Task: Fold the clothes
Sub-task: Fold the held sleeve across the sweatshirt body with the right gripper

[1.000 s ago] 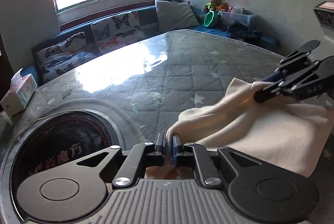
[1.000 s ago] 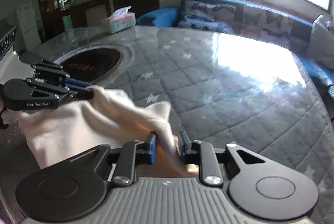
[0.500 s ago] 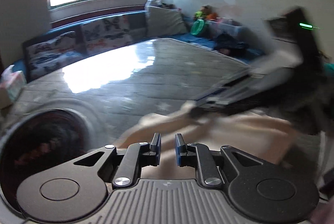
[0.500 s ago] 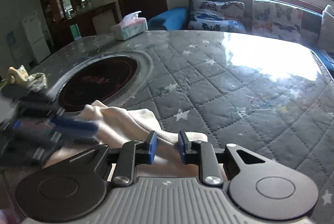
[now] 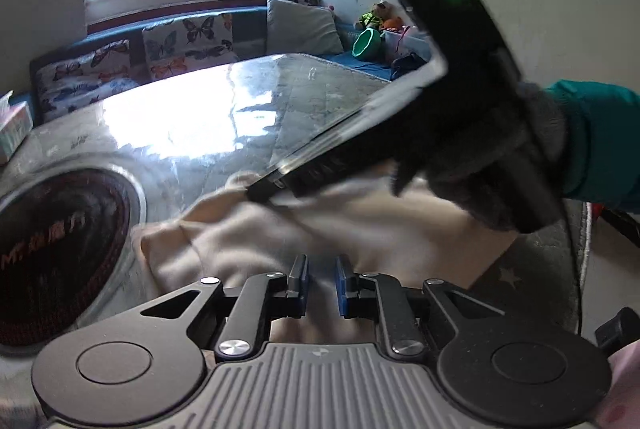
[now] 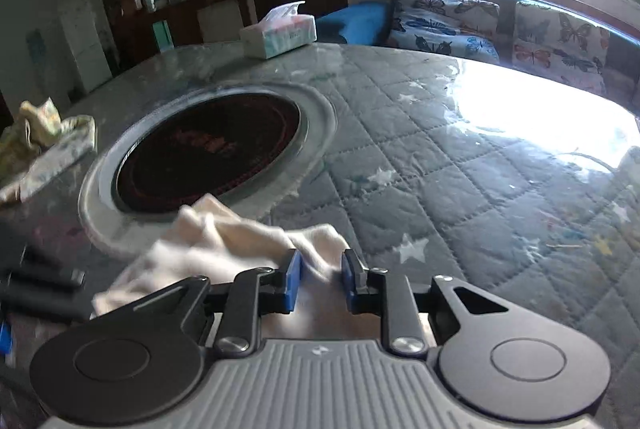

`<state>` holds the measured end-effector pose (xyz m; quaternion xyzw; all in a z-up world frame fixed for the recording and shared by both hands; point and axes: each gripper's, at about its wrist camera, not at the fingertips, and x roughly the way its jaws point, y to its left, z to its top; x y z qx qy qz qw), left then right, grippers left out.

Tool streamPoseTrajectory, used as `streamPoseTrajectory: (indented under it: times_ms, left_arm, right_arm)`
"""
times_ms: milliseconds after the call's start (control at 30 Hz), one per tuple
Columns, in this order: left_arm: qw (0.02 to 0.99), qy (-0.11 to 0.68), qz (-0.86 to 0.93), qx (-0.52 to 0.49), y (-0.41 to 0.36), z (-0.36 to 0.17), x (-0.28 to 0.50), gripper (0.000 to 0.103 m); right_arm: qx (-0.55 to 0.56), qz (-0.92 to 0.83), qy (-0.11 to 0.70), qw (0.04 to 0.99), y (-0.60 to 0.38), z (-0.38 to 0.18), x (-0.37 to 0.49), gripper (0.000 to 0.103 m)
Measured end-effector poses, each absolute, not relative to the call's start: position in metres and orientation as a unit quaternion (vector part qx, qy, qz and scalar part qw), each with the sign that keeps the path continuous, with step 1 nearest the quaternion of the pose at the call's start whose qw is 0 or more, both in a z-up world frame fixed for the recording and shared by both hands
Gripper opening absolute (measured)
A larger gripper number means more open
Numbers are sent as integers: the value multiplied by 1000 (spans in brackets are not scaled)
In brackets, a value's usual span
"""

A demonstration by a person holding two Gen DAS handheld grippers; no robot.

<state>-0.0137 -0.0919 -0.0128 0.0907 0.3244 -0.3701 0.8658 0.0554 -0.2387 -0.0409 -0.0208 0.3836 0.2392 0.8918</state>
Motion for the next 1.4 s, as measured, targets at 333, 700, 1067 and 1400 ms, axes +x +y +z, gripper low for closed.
streamPoseTrajectory:
  times_ms: [333,700,1067,1400]
  left_arm:
    - [884,332,-328,38,-63,-3,-22,18]
    - [893,329,-306,6,-43,3,-40,24]
    - [890,347,-297,-19,-31,1,-48,28]
    - [897,316,-306,-25,-41,25,-20,30]
  right_arm:
    - [-50,304,373,875,-198,-30,49,22]
    - [-58,329,353,874,-175,-21,43,22]
    - [-57,353,367,859,-152,-30,41,22]
    - [-31,237,352,905,-259,-10,-6,22]
